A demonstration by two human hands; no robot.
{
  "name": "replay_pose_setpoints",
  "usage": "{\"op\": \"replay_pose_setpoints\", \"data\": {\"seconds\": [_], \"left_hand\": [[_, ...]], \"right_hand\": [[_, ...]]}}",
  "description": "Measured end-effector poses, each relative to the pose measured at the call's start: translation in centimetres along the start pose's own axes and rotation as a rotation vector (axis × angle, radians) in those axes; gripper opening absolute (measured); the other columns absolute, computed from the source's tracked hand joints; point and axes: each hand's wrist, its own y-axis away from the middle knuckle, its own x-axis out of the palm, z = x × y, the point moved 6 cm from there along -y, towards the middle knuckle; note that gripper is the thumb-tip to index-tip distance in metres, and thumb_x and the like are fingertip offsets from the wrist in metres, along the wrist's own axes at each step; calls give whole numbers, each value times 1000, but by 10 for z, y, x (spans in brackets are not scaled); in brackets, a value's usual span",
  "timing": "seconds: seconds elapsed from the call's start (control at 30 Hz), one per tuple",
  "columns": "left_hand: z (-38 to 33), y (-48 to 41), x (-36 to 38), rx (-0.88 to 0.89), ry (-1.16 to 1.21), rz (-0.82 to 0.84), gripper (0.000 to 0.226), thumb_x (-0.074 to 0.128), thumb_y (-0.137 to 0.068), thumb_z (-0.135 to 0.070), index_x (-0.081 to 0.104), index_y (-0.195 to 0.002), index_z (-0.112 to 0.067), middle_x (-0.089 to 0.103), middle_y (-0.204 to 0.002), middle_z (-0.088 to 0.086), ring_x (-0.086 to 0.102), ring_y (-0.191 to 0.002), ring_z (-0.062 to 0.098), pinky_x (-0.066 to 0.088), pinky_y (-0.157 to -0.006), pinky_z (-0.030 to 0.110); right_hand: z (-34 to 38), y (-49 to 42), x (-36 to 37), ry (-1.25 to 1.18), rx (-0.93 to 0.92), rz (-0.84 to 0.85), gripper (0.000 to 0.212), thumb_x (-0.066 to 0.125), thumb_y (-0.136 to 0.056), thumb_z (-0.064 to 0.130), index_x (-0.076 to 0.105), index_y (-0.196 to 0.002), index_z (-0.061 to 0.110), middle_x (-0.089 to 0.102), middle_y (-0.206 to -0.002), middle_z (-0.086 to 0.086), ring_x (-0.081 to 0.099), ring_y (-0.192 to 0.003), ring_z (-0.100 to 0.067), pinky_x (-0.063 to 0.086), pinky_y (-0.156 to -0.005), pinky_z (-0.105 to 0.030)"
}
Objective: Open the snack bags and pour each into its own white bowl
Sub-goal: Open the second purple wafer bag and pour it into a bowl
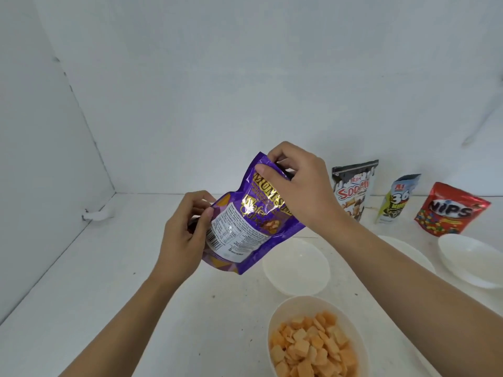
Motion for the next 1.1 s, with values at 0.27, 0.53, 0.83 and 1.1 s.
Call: {"op": "replay_pose_setpoints", "data": {"seconds": [0.27, 0.53, 0.83, 1.1], "left_hand": [[-40, -8, 79, 24, 59, 210, 32, 47, -102, 2, 71, -99, -20, 73, -104, -5, 68, -97, 16, 54, -78, 28], [-86, 6, 190, -98, 215, 275, 25, 62, -95, -3, 79, -104, -20, 78, -104, -2, 72, -101, 19, 58, -86, 31], [-136, 25, 306, -116, 303, 237, 32, 62, -95, 0, 80, -92, -26, 78, -97, -2, 72, -93, 14, 56, -78, 22], [-162, 29, 369, -54, 178, 372, 30, 61, -96, -6, 78, -93, -31, 77, -100, -9, 71, -100, 13, 60, -75, 25]], "right_hand": [[-31, 21, -101, -2, 92, -116, 12, 72, -90, 24, 63, -84, 17, 71, -80, 3, 69, -79, -15, 57, -72, -41], [-73, 63, -220, -4, 134, -211, 13, 73, -89, 23, 66, -83, 14, 71, -79, 3, 69, -79, -17, 56, -79, -43], [-115, 101, -340, 12, 115, -246, 15, 75, -87, 25, 64, -78, 21, 68, -75, 7, 69, -78, -18, 55, -74, -34], [-152, 135, -403, 147, 172, -357, 15, 76, -85, 27, 65, -82, 17, 65, -82, 3, 60, -76, -13, 50, -70, -26]]}}
